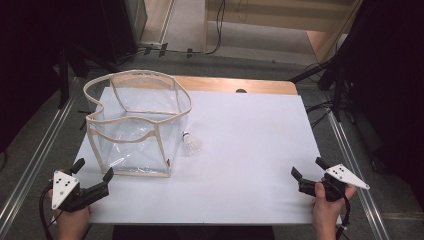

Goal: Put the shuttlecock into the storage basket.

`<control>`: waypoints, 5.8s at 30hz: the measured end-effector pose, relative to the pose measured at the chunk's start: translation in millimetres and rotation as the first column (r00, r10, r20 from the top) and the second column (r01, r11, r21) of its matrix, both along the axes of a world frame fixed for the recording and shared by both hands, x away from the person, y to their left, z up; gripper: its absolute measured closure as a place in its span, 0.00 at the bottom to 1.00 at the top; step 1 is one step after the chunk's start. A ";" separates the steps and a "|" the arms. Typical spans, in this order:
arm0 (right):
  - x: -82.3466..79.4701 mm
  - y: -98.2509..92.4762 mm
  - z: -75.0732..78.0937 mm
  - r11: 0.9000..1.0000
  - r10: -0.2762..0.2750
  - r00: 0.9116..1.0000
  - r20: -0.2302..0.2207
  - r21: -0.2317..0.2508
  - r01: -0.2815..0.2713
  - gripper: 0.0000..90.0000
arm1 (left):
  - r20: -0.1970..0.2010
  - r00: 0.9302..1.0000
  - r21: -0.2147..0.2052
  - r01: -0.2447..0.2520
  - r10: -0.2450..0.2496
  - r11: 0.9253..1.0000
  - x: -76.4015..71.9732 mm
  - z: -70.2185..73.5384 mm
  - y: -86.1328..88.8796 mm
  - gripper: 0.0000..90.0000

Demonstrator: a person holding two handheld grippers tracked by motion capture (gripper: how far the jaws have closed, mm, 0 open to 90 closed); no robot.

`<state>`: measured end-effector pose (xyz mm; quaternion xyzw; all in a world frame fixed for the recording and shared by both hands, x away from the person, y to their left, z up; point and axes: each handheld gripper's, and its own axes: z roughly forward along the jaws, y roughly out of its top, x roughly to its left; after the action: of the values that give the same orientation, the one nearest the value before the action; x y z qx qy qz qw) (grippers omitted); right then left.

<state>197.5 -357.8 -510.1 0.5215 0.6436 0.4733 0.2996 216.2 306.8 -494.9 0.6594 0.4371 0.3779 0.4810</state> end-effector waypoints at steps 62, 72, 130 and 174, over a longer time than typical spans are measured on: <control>75.5 107.6 60.3 0.960 0.278 0.960 0.028 -0.054 -0.276 0.00 | -0.006 1.000 -0.004 0.005 -0.005 1.000 -3.2 -0.7 1.3 0.10; 83.9 121.6 62.4 0.952 0.304 0.952 0.028 -0.046 -0.302 0.00 | -0.010 1.000 0.000 0.006 -0.006 1.000 -3.0 -0.8 0.8 0.10; 124.6 199.0 44.4 0.902 0.423 0.904 -0.064 -0.067 -0.426 0.04 | -0.008 1.000 -0.012 0.010 -0.011 1.000 -2.5 -0.9 1.3 0.10; 151.2 249.0 8.9 0.882 0.440 0.874 -0.206 -0.081 -0.464 0.38 | -0.010 1.000 -0.014 0.015 -0.015 1.000 -2.0 -0.4 2.2 0.10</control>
<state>348.6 -108.8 -501.2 0.3769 0.8012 0.4386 0.1535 214.3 309.0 -495.3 0.6611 0.4373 0.3680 0.4861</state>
